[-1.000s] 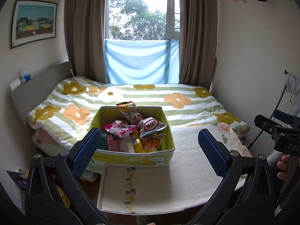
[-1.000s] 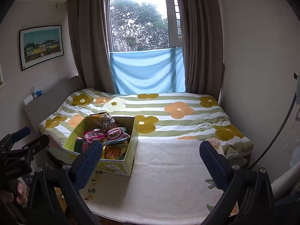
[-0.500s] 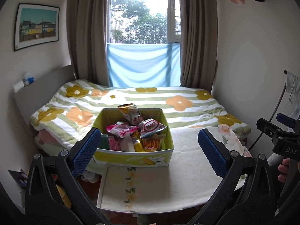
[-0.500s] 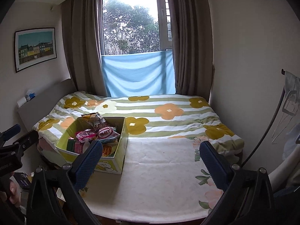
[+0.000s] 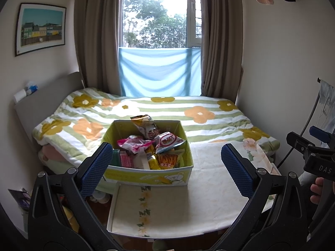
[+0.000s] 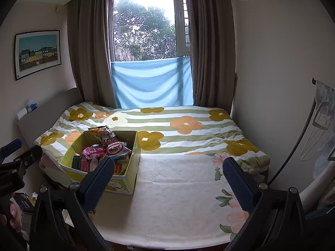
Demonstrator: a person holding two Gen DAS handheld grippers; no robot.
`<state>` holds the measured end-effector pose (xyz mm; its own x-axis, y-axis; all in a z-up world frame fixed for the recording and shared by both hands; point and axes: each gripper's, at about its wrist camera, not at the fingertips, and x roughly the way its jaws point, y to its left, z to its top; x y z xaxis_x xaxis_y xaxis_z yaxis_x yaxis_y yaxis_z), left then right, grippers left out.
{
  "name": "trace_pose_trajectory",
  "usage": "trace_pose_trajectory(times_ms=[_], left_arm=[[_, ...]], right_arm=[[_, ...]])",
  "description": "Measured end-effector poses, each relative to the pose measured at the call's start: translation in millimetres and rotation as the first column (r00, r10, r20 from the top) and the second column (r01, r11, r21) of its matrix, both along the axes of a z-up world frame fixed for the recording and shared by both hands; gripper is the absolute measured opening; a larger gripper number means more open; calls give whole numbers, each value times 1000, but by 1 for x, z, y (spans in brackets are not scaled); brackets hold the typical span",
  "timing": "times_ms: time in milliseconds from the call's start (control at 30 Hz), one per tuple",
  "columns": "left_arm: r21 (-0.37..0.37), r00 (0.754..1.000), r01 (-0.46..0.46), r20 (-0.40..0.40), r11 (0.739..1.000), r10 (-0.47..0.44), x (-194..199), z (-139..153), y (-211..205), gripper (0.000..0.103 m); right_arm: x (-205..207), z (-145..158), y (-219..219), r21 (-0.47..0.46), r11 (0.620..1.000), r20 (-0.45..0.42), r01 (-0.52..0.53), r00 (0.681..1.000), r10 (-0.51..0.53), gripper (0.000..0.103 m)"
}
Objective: Organize snacks
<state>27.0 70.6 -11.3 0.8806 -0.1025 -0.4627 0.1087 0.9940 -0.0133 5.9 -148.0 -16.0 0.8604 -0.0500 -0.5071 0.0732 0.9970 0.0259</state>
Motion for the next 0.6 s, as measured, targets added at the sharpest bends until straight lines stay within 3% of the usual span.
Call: trace_pose_trajectory(times_ms=[600], left_arm=[[4,1000,-12,-4,1000,13,1,-2,2,103]], right_arm=[[1,0,-1,-8,1000,6,11,1000,-11,103]])
